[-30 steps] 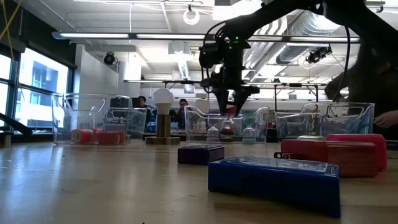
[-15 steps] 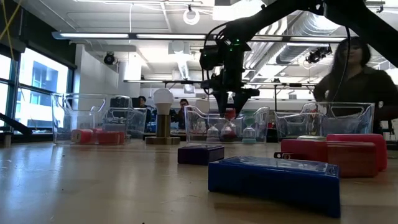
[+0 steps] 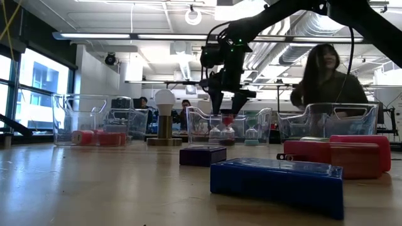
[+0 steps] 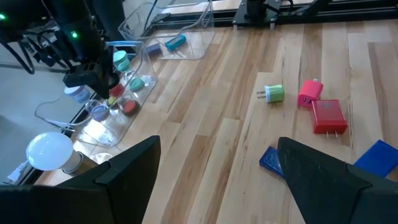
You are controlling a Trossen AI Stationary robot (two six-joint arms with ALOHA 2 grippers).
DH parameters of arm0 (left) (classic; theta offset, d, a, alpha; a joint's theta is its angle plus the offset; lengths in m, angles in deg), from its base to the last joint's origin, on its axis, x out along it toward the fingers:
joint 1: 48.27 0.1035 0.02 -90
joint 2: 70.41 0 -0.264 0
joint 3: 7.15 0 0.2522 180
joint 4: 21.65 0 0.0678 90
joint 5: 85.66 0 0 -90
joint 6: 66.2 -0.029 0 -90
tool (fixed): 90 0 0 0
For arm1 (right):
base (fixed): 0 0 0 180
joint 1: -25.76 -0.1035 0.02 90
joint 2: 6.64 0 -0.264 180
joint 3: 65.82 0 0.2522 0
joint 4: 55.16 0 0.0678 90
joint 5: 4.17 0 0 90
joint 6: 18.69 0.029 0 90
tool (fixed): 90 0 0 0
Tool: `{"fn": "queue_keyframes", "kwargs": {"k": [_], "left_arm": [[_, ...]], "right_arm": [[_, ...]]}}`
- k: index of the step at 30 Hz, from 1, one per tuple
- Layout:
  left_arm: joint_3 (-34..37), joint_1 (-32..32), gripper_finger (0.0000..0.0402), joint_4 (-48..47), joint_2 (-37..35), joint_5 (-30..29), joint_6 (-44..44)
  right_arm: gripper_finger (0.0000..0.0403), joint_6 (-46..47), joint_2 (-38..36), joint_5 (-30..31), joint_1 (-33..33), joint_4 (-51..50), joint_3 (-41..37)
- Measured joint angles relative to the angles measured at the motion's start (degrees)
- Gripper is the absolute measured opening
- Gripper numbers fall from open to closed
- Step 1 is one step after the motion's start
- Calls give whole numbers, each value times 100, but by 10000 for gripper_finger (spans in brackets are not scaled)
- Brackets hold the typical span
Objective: Pick & Place Office items
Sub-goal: Put the green adaptor into the left transparent bin
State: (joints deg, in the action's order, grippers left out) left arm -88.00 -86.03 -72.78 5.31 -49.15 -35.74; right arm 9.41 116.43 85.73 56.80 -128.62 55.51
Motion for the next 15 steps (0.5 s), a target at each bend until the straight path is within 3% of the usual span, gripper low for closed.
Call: {"fn": "queue_keyframes", "kwargs": {"k": [15], "left_arm": [[0,0,314,6,2,-2,126]], "right_arm": [[303,-158,-900,2,-74,-10,4]]}}
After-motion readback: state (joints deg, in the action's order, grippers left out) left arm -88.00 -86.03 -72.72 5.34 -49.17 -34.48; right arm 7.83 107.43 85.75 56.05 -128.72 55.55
